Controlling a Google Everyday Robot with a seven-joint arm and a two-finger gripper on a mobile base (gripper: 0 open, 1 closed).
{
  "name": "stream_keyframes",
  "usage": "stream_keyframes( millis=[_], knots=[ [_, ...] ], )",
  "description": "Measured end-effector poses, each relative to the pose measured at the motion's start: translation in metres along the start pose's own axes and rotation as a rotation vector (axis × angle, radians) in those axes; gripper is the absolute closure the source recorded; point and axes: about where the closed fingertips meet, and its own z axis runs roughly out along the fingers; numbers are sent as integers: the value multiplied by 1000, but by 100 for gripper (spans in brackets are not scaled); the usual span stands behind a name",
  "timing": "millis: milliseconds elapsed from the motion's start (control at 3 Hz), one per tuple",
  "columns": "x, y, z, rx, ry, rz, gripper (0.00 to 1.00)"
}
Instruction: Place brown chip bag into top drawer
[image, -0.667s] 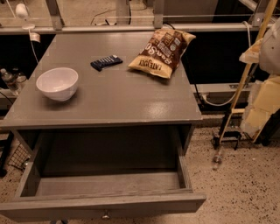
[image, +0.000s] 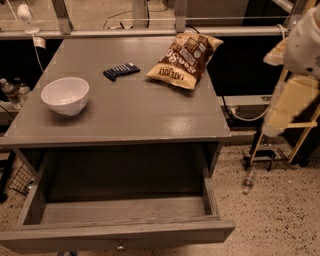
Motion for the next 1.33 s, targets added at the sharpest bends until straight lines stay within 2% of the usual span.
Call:
stream_keyframes(
  millis=[333,667,1000,1333],
  knots=[
    [-46,-76,43,11,-95,-1,0],
    [-89,-144,92,21,-206,24,0],
    [-89,-142,92,20,-205,28,0],
    [-94,-145,98,25,-220,70,0]
  ],
)
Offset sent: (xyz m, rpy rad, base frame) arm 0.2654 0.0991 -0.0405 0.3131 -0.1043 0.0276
